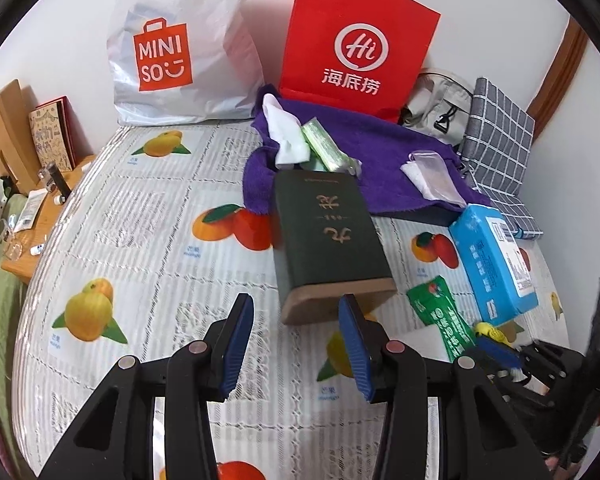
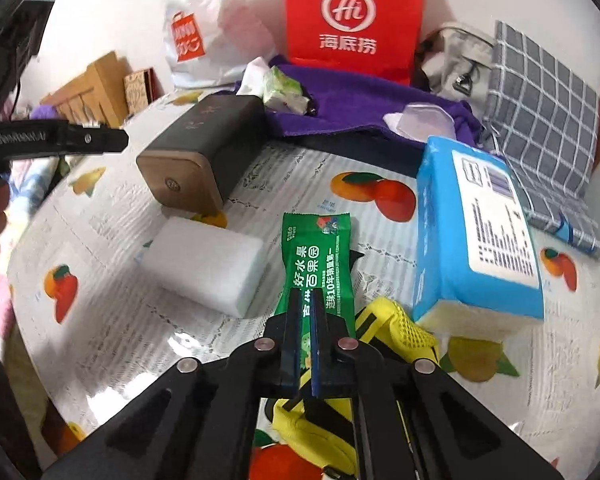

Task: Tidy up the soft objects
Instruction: 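Grasp the white sponge with the left tool while the right tool lifts the packet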

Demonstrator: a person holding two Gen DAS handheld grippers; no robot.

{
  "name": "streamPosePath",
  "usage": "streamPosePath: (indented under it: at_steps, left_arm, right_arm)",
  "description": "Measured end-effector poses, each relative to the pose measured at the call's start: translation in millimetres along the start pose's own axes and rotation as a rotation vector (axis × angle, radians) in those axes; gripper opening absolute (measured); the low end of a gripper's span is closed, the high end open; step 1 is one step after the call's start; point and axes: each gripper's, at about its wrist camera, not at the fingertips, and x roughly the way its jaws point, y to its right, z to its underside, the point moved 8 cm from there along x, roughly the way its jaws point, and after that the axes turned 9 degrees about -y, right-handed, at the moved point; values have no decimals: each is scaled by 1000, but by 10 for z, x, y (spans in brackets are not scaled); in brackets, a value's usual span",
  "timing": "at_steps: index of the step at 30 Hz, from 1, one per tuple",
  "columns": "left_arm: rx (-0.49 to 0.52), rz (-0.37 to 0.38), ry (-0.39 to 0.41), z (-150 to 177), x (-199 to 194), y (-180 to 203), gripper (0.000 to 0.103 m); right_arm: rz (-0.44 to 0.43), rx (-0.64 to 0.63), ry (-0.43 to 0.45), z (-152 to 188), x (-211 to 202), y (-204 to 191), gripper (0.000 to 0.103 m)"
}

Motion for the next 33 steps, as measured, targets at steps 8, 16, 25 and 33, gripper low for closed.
streamPosePath:
  at_steps: [8,16,25,33]
  left_arm:
    - [1,-8,4,-11,44,-88,42]
    - [-17,17,3,14,102,-188,42]
    - [-23,34,-26,189,124,-109,42]
    - [23,75,-62,393,185,356,52]
  right_arm:
    - [65,-9,-30,-119,253,-2,40]
    - [56,13,-29,-162,382,20,41]
    - [-16,76,55,-131,24,73,36]
    - [-17,96,146,98,-474,184,36]
